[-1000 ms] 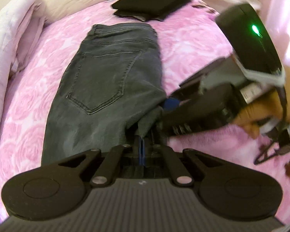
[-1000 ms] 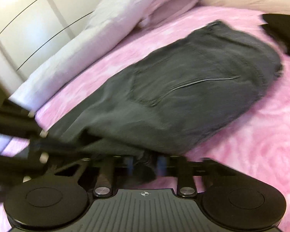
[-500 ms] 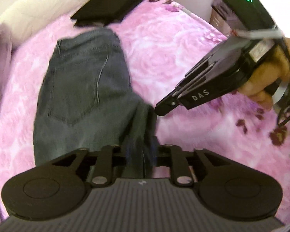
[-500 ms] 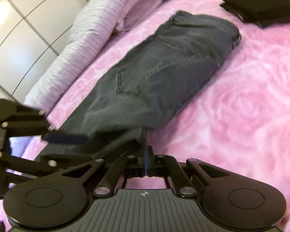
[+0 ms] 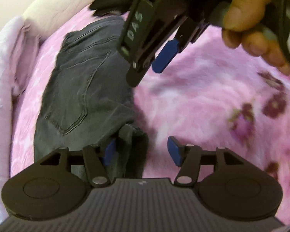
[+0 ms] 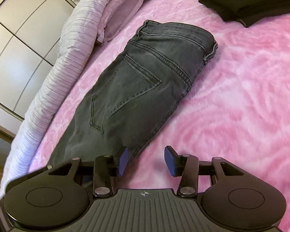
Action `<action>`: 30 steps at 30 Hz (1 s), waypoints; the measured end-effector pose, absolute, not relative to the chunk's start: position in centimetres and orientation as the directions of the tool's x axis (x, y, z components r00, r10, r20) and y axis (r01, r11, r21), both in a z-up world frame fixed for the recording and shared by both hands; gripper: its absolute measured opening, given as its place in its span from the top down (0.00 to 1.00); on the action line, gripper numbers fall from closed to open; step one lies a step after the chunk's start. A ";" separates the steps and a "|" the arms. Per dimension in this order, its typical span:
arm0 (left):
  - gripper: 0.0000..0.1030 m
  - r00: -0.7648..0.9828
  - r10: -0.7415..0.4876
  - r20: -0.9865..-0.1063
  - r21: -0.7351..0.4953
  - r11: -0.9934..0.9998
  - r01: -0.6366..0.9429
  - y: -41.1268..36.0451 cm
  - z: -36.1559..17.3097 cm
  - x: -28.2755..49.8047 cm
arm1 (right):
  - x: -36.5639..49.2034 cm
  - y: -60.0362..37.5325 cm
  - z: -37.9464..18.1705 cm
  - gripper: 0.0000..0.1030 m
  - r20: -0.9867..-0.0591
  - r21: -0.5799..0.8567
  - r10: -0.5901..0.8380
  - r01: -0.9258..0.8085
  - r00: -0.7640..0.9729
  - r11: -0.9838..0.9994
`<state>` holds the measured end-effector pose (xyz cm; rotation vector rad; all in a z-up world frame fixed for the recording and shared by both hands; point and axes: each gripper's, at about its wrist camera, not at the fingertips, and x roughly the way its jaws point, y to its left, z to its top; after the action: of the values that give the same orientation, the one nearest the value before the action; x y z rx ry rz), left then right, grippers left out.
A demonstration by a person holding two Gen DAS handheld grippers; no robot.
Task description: Fold clothes
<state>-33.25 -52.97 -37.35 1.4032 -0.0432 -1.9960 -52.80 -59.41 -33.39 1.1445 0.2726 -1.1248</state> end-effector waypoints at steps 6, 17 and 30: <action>0.84 -0.102 -0.563 -0.820 0.405 -0.698 0.591 -54.6 -37.5 -33.6 | -53.7 -61.4 -34.1 0.55 -0.662 0.644 -0.524 0.765 0.535 -0.033; 1.00 -0.230 -0.592 -0.772 0.498 -0.789 0.361 -50.3 -36.5 -30.3 | -57.5 -67.8 -36.4 0.91 -0.617 0.752 -0.555 0.626 0.558 -0.207; 0.51 -0.142 -0.592 -0.793 0.415 -0.696 0.586 -52.1 -36.7 -33.2 | -58.7 -65.5 -35.1 0.46 -0.654 0.706 -0.551 0.680 0.518 -0.198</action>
<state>-33.16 -52.12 -36.70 1.3382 -0.0080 -1.9205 -58.69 -65.46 -35.14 1.3760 0.1224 -1.1166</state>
